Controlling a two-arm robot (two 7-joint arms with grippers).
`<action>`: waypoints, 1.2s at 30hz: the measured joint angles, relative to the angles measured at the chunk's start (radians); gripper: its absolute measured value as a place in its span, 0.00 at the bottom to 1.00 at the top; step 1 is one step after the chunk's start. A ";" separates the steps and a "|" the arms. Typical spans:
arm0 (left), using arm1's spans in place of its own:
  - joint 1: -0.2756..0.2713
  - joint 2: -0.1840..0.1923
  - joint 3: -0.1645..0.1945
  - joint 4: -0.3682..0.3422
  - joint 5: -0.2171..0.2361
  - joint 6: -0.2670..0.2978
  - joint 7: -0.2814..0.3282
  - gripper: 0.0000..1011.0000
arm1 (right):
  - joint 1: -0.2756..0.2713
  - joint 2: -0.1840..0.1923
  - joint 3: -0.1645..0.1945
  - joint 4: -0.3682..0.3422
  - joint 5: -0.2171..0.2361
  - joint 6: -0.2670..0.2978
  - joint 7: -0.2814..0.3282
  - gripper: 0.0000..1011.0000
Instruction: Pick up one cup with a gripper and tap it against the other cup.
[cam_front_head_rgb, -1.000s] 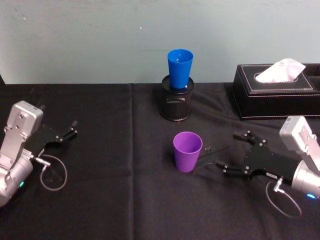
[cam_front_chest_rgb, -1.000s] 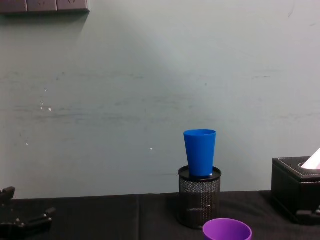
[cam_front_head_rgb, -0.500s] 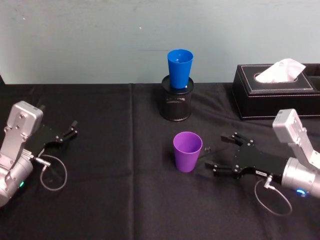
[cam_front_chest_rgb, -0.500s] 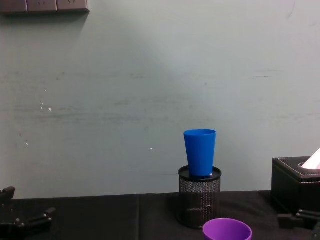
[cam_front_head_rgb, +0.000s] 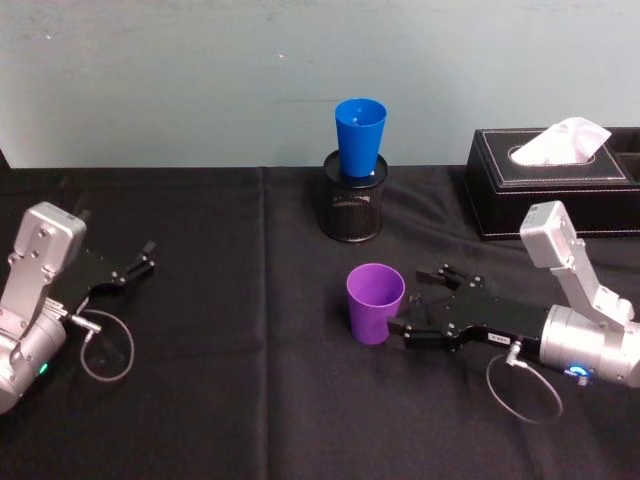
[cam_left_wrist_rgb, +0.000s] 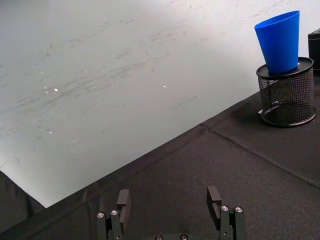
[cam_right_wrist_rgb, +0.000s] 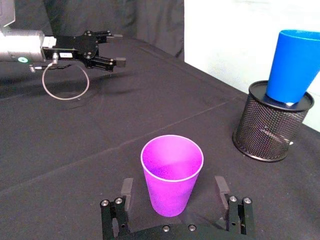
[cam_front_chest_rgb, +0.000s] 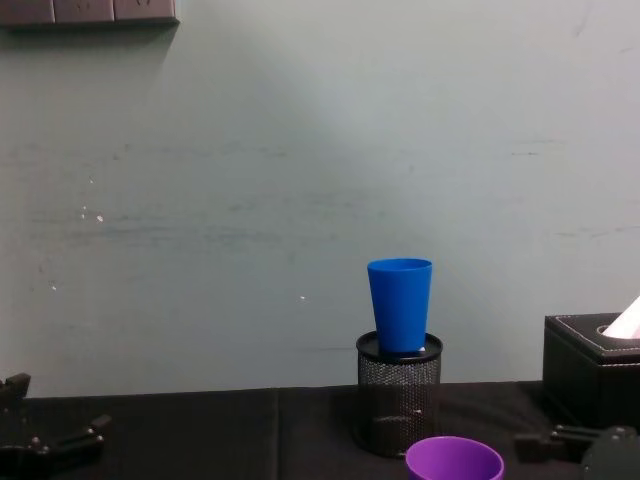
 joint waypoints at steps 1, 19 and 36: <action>0.000 0.000 0.000 0.000 0.000 0.000 0.000 0.99 | 0.003 -0.002 -0.003 0.004 -0.001 0.001 0.000 0.99; 0.000 0.000 0.000 0.000 0.000 0.000 0.000 0.99 | 0.084 -0.067 -0.060 0.092 -0.030 0.013 0.007 0.99; 0.000 0.000 0.000 0.000 0.000 0.000 0.000 0.99 | 0.102 -0.116 -0.064 0.171 -0.017 -0.014 0.007 0.94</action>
